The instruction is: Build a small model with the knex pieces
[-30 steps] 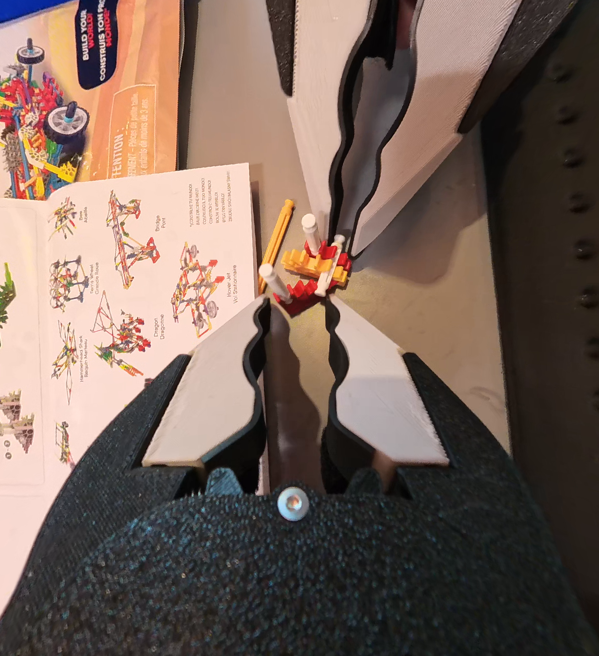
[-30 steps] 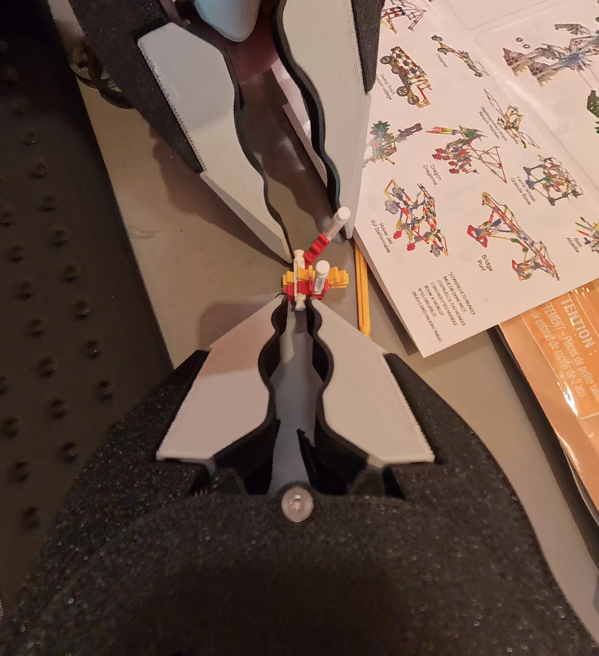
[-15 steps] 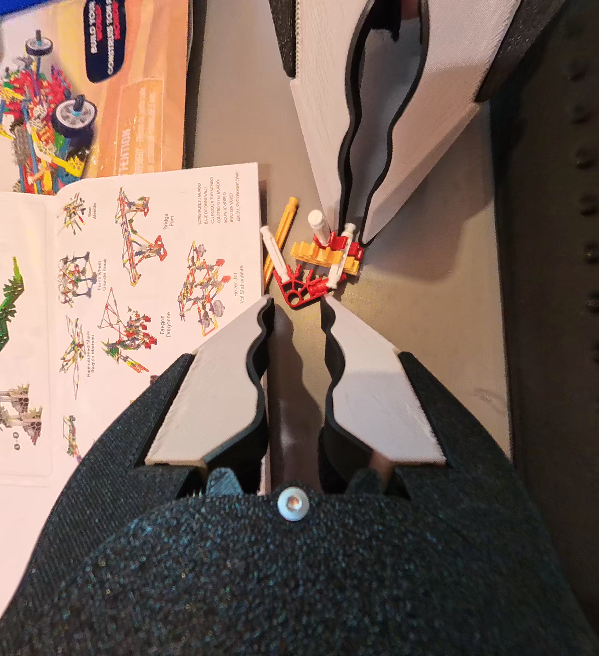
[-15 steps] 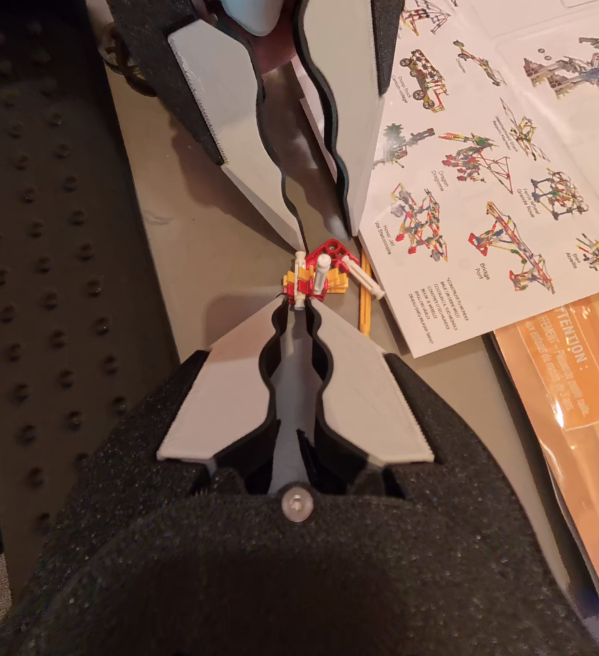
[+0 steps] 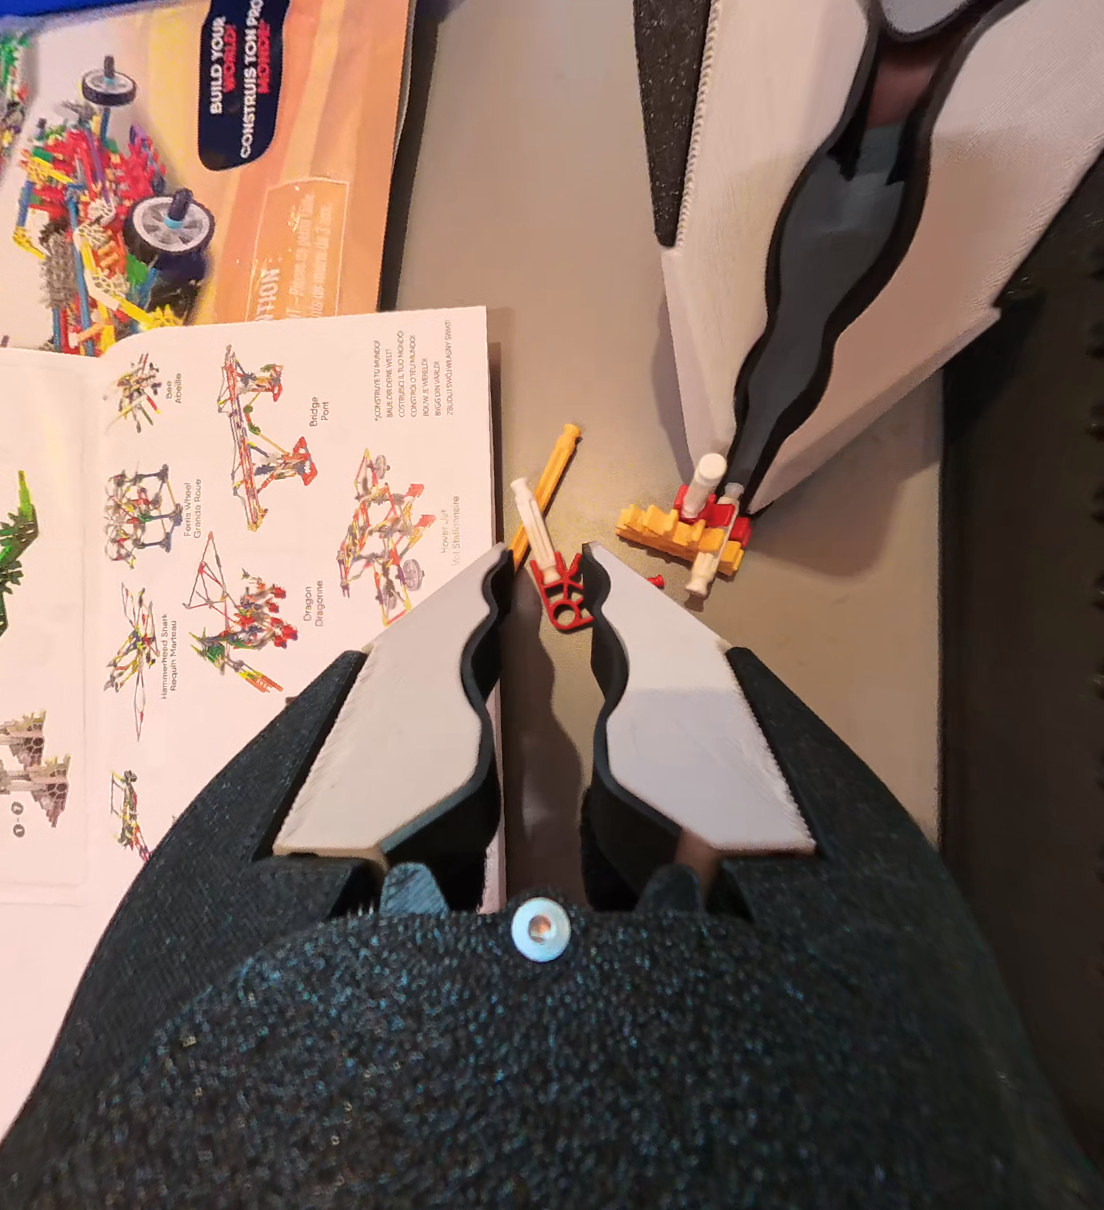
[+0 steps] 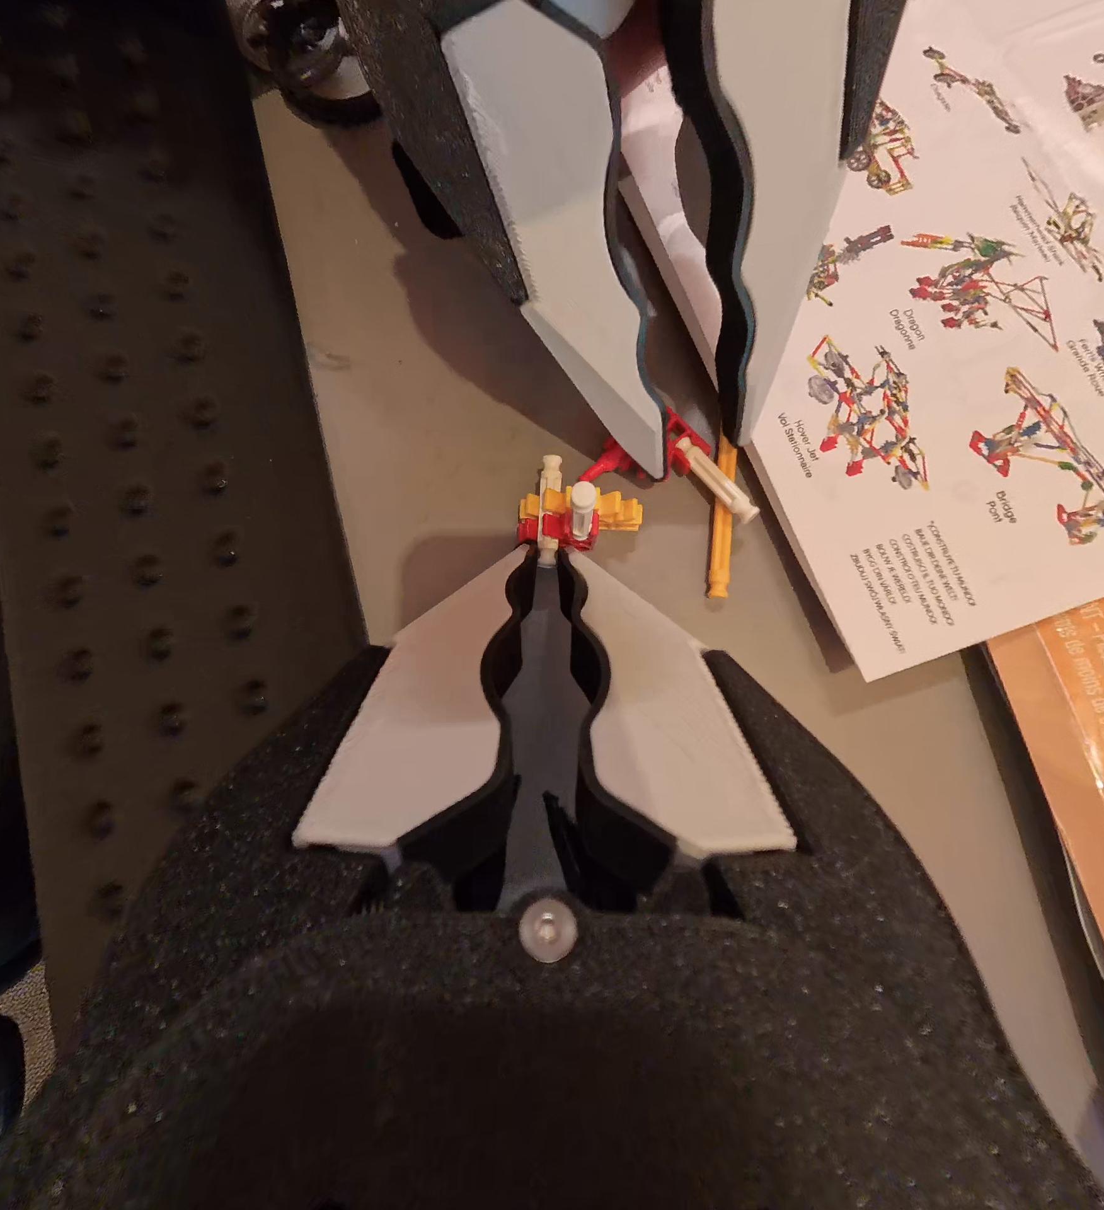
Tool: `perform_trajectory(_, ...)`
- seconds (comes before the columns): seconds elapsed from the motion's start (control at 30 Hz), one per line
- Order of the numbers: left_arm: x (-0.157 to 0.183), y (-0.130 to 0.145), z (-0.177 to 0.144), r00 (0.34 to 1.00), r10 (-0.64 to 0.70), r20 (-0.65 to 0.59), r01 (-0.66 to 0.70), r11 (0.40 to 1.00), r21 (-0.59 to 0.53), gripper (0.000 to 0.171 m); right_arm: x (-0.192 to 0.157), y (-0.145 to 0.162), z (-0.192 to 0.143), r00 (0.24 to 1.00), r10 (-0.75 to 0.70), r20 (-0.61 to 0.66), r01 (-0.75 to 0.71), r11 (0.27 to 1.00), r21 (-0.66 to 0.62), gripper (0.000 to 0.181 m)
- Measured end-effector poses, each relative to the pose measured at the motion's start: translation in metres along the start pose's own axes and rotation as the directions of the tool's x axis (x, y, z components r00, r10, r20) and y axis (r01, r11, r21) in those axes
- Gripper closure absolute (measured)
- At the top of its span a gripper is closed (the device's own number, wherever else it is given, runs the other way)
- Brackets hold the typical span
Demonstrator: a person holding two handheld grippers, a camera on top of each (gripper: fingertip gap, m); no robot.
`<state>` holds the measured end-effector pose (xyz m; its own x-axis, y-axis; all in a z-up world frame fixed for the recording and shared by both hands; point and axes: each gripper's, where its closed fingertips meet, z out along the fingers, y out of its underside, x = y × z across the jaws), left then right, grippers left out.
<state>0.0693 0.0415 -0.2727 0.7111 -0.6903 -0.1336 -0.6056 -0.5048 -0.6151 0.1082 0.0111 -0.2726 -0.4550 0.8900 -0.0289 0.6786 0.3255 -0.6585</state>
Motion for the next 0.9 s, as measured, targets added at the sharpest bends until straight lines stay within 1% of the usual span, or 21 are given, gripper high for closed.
perform_trajectory(0.1, 0.001, 0.0, 0.005, 1.0, -0.011, 0.002, 0.011, 1.0, -0.015, 0.154, 0.0, 0.002, -0.001, 1.0, -0.001, 0.001, 0.001, 1.0, -0.004, 0.175)
perform_trajectory(0.23, -0.002, -0.002, 0.007, 0.999, -0.026, 0.02, 0.026, 1.0, -0.012, 0.158, -0.001, 0.003, -0.003, 1.0, -0.002, 0.001, 0.002, 1.0, -0.003, 0.175)
perform_trajectory(0.37, 0.0, -0.002, 0.007, 1.0, -0.002, 0.024, 0.002, 1.0, -0.007, 0.159, -0.001, 0.004, -0.004, 1.0, 0.0, 0.005, 0.0, 1.0, -0.003, 0.175)
perform_trajectory(0.43, 0.006, -0.003, 0.007, 1.0, 0.02, 0.004, -0.02, 1.0, -0.001, 0.16, -0.002, 0.004, -0.005, 1.0, -0.002, 0.012, 0.002, 1.0, -0.003, 0.174)
perform_trajectory(0.57, 0.013, -0.003, 0.006, 0.998, 0.058, -0.009, -0.058, 0.998, 0.009, 0.161, -0.005, 0.001, -0.01, 0.999, 0.0, 0.037, -0.001, 1.0, 0.018, 0.163)
perform_trajectory(0.6, 0.013, -0.003, 0.006, 0.998, 0.061, -0.002, -0.061, 0.998, 0.011, 0.17, -0.004, 0.0, -0.013, 0.999, 0.003, 0.035, -0.004, 1.0, 0.026, 0.16)
perform_trajectory(0.73, 0.015, -0.007, 0.004, 0.997, 0.075, -0.012, -0.075, 0.996, 0.041, 0.17, 0.006, -0.009, -0.023, 0.999, 0.03, 0.026, -0.033, 0.996, 0.083, 0.159)
perform_trajectory(0.9, 0.016, -0.006, 0.003, 0.998, 0.062, -0.029, -0.06, 0.997, 0.056, 0.17, 0.022, -0.014, -0.028, 0.998, 0.064, -0.007, -0.063, 0.992, 0.107, 0.16)
